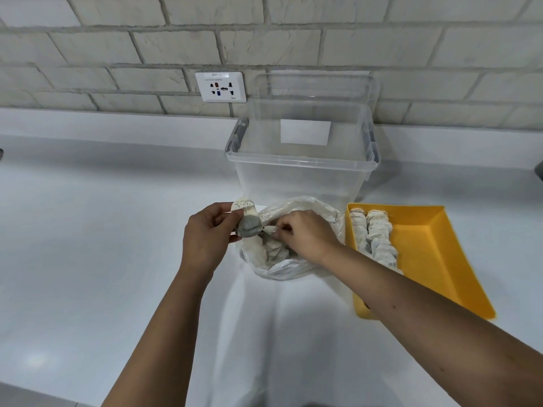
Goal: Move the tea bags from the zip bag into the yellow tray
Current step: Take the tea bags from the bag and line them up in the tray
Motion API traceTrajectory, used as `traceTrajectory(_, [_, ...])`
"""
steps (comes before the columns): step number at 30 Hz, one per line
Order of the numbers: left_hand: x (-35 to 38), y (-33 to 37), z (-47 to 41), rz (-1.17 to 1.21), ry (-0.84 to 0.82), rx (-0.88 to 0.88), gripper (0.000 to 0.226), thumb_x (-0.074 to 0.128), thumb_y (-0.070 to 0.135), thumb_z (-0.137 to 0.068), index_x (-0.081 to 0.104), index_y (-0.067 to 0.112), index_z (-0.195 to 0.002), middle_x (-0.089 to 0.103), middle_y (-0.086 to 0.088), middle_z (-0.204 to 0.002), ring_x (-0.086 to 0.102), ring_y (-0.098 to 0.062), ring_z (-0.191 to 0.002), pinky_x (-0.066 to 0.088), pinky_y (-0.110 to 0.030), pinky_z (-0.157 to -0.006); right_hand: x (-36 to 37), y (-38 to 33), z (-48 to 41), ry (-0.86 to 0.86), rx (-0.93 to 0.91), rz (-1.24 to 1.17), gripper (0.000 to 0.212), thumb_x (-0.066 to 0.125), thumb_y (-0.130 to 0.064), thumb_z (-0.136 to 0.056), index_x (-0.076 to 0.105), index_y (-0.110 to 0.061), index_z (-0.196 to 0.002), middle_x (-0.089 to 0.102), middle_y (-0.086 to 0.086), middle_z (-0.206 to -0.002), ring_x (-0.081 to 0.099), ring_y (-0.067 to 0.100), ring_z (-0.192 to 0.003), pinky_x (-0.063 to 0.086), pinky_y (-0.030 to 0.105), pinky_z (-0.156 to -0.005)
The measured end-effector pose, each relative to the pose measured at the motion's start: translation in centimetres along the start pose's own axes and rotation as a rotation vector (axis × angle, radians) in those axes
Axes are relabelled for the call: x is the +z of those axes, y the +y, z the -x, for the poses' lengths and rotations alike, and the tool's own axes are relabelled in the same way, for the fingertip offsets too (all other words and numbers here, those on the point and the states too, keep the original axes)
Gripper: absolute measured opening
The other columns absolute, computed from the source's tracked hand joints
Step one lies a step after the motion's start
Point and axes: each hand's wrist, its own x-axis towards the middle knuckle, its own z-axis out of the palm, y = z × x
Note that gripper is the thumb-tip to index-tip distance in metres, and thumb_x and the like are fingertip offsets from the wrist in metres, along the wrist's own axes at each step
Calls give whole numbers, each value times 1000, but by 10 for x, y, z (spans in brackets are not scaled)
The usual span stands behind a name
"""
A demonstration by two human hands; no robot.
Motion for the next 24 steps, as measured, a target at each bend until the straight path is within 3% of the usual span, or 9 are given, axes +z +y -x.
traceTrajectory(3, [3, 5, 3, -1, -12, 16, 11, 65, 11, -93, 74, 14, -99, 77, -6, -80, 75, -21, -82, 61, -33, -73, -23, 5, 18, 48, 52, -306, 8, 70, -26, -86, 69, -22, -79, 63, -11, -66, 58, 9, -63, 48, 27, -64])
traceTrajectory(5, [10, 9, 7, -5, -32, 28, 10, 66, 12, -93, 74, 14, -97, 77, -6, -78, 74, -21, -80, 61, -31, -72, -38, 7, 33, 33, 158, -593, 4, 71, -16, -86, 67, -17, -85, 60, -9, -58, 56, 11, -52, 47, 26, -55])
traceTrajectory(10, [32, 15, 22, -41, -88, 74, 9, 67, 14, -92, 75, 17, -96, 75, -14, -81, 72, -31, -82, 62, -40, -78, -69, 10, 65, 3, 373, -1025, 6, 60, -14, -94, 66, -13, -94, 64, 1, -73, 54, 14, -47, 42, 23, -45])
traceTrajectory(13, [45, 16, 34, -51, -123, 89, 9, 68, 17, -91, 76, 20, -93, 76, -11, -82, 73, -32, -85, 61, -43, -82, -80, 17, 79, -33, 434, -1146, 11, 50, -19, -100, 58, -14, -94, 71, 12, -80, 56, 17, -45, 41, 22, -42])
traceTrajectory(16, [58, 18, 45, -25, -166, 77, 10, 66, 13, -92, 75, 17, -95, 77, -10, -83, 74, -31, -86, 62, -38, -77, -92, 25, 91, -70, 447, -1238, 10, 49, -20, -101, 53, -13, -97, 72, 17, -79, 59, 19, -46, 48, 24, -41])
traceTrajectory(18, [68, 21, 52, -12, -194, 69, 10, 66, 12, -93, 74, 14, -96, 76, -11, -84, 74, -28, -83, 62, -34, -72, -101, 32, 101, -93, 440, -1249, 6, 59, -12, -96, 55, -9, -100, 68, 13, -73, 63, 18, -52, 54, 26, -48])
traceTrajectory(21, [84, 24, 60, -8, -231, 71, 11, 65, 11, -93, 74, 10, -100, 76, -13, -85, 73, -23, -79, 58, -27, -62, -116, 48, 114, -118, 379, -1087, 22, 65, 2, -88, 61, -4, -109, 64, 13, -75, 64, 18, -60, 58, 27, -58])
traceTrajectory(22, [90, 23, 61, -11, -245, 74, 11, 65, 11, -94, 74, 10, -100, 75, -15, -86, 73, -24, -80, 57, -26, -61, -122, 55, 118, -100, 351, -942, 21, 66, 2, -87, 64, -7, -106, 66, 13, -76, 65, 18, -61, 59, 28, -59])
traceTrajectory(24, [100, 21, 63, -19, -272, 83, 11, 65, 12, -94, 73, 10, -100, 74, -18, -89, 72, -27, -84, 57, -25, -63, -136, 69, 124, -38, 261, -428, 13, 72, -7, -85, 68, -16, -93, 69, 6, -75, 63, 15, -63, 58, 29, -62])
